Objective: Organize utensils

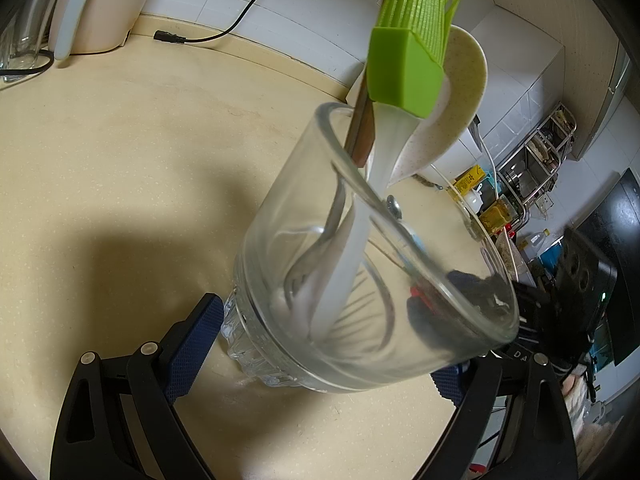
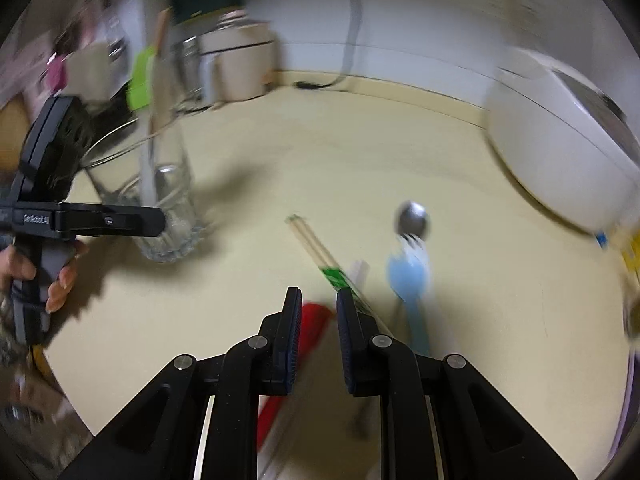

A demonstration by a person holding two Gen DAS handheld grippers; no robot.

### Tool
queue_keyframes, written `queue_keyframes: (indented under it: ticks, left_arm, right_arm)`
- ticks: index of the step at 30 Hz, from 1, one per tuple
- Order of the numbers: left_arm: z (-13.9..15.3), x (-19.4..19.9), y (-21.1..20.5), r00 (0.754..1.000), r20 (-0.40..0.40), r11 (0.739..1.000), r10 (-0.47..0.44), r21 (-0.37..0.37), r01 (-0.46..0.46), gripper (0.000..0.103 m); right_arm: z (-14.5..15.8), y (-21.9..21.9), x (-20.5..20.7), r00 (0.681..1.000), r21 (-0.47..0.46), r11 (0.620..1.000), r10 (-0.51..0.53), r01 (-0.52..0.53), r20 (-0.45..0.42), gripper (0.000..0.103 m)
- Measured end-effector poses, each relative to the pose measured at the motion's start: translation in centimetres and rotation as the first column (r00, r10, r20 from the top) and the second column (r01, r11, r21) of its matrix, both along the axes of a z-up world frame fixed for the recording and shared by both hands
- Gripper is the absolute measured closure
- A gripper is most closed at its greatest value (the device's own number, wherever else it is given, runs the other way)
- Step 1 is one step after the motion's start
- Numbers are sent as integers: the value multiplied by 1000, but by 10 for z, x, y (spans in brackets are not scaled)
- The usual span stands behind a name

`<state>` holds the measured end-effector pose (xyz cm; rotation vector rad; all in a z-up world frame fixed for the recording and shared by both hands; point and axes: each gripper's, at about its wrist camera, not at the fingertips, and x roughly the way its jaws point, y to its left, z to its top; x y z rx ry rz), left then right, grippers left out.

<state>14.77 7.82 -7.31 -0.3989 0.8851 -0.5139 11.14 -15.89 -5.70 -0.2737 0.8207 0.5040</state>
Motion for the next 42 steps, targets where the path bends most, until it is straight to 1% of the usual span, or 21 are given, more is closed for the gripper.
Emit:
queue_keyframes:
  ticks: [1,3,8,13,18,22,29,32,35,38,40,42]
  left_arm:
    - [0,0,0,1000,0,1000,0,0,0,9]
    - [0,0,0,1000,0,1000,0,0,0,9]
    - [0,0,0,1000,0,1000,0,0,0,9]
    - [0,0,0,1000,0,1000,0,-1,0,9]
    - [0,0,1,1000,-1,1000,0,-8,0,9]
    - [0,0,0,1000,-1,1000,0,-14,0,9]
    - [0,-1,0,1000,-1,1000,0,-13,0,9]
    - [0,-1,0,1000,-1,1000,0,-10,0,9]
    - [0,-1,0,1000,-1,1000,0,-13,0,9]
    - [0,-1,0,1000,-1,1000,0,-11,0,9]
    - [0,-1,0,1000,-1,1000,0,-10,0,9]
    - [0,0,0,1000,-1,1000,0,-10,0,9]
  right_arm:
    - [-1,7,7,999,-26,999,33,-33,-17,85]
    - [-4,18,19,997,-77,995,65,-67,-28,85]
    - [-16,34,43,986,-139,979,133,-146,-101,85]
    - [-19,43,55,987,-188,971,132,-149,-96,85]
    - [-16,46,61,986,-183,971,140,-155,-91,85]
    - [-21,47,67,988,-207,968,124,-141,-94,84]
    - [-29,48,82,983,-187,971,125,-149,-137,83]
    - [-28,47,84,980,-159,975,131,-155,-152,83]
    - [-29,45,82,973,-123,976,160,-181,-167,83]
    - [-29,45,79,973,-118,975,166,-186,-162,85]
    - [-29,44,77,977,-116,979,151,-170,-154,87]
    - [-25,40,75,981,-86,985,136,-148,-136,90]
